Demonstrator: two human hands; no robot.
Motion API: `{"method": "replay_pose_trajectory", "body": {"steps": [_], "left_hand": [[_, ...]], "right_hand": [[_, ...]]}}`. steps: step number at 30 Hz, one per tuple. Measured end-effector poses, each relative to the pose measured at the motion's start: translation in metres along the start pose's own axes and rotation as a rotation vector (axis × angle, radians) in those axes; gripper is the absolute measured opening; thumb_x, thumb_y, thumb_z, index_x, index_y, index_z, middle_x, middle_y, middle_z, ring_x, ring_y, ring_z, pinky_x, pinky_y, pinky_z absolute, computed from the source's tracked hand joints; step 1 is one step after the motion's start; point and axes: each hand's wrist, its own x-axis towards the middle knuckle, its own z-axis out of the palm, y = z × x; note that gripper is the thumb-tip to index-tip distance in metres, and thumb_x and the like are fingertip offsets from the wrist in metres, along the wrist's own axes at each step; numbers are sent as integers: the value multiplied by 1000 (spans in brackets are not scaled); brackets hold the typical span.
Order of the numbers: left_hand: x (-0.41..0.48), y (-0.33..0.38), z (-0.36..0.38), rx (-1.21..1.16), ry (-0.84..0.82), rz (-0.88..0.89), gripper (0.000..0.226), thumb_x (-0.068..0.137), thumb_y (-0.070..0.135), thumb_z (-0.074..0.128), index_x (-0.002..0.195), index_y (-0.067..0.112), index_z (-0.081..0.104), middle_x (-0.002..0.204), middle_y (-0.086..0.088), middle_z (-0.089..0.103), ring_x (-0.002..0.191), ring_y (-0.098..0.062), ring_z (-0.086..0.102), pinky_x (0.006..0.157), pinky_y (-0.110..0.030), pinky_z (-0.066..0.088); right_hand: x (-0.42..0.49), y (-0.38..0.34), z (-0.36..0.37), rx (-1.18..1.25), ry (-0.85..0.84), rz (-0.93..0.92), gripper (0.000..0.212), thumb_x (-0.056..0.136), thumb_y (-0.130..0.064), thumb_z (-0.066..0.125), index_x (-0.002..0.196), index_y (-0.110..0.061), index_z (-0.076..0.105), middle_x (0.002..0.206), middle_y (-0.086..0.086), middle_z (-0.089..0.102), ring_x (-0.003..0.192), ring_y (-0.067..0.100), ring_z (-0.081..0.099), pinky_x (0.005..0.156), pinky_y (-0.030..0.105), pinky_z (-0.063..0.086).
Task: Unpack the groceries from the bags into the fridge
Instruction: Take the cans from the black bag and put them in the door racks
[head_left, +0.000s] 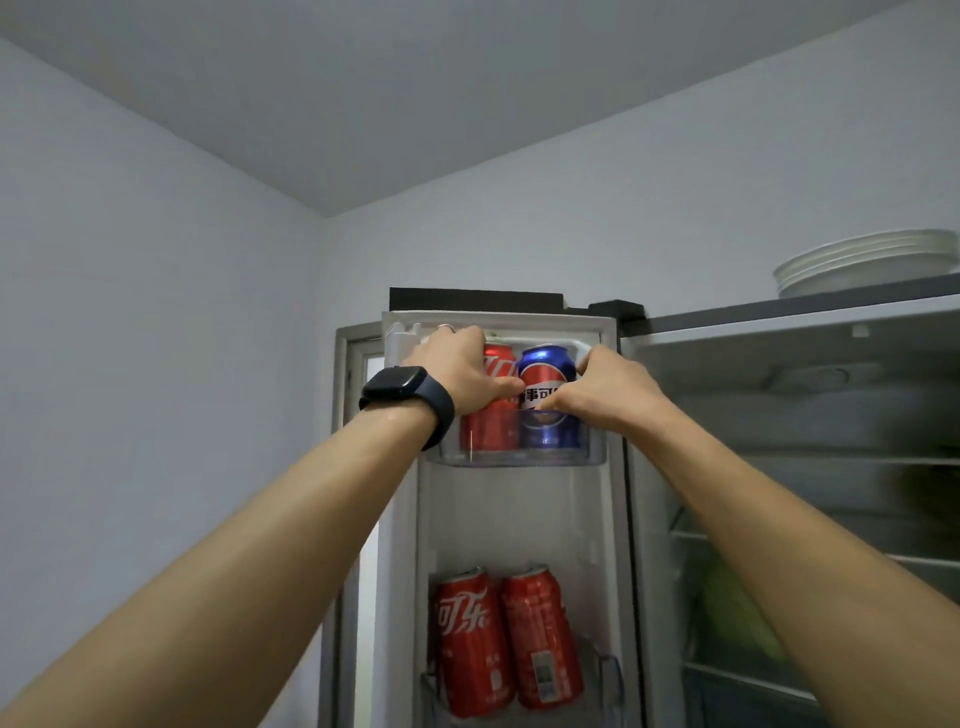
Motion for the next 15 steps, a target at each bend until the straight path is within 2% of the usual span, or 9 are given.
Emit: {"method": "replay_pose_trajectory", "body": {"steps": [1,3,6,8,10,15], "left_hand": [[-1,-1,-2,16,-22,14,72,69,66,76,123,22,56,118,-4,58,105,-25,58,91,-38,52],[-1,-4,-7,-27,-82,27,76,66,54,84,129,24,54,121,-2,61,107,-22,59,95,-39,52],[1,-5,-8,-46,-93,26,68,71,35,87,129,22,55,119,-2,65,100,-20,62,90,-37,54],[1,-2,-6,-3,-77,12,59,75,33,85,125,22,56,115,0,65,91,-18,59,82,-32,53],[3,-1,-5,51,-79,-14,56,77,34,83,124,22,56,115,-2,66,92,-20,60,82,-34,53],[1,-1,-1,50,-75,-16,61,79,36,80,130,22,51,123,-5,63,105,-24,62,81,-33,50]], "right_hand": [[-1,0,1,-4,8,2,50,69,-48,82,105,-18,64,90,2,68,81,19,63,67,31,49],[-1,-1,0,-32,8,-5,49,72,-45,81,109,-17,63,93,3,67,84,21,63,71,32,51],[-2,-7,-7,-84,-30,-32,49,77,-36,80,114,-15,57,97,4,63,84,20,61,64,27,47],[-2,-13,-9,-112,-57,-27,49,77,-31,81,116,-12,57,99,5,62,88,22,62,70,30,52],[-1,-17,-7,-137,-62,-10,50,77,-28,81,119,-10,59,104,8,64,93,26,64,81,37,57],[-9,-28,-9,-253,-28,52,49,79,-30,80,119,-14,57,104,8,57,91,28,55,73,35,47]]}}
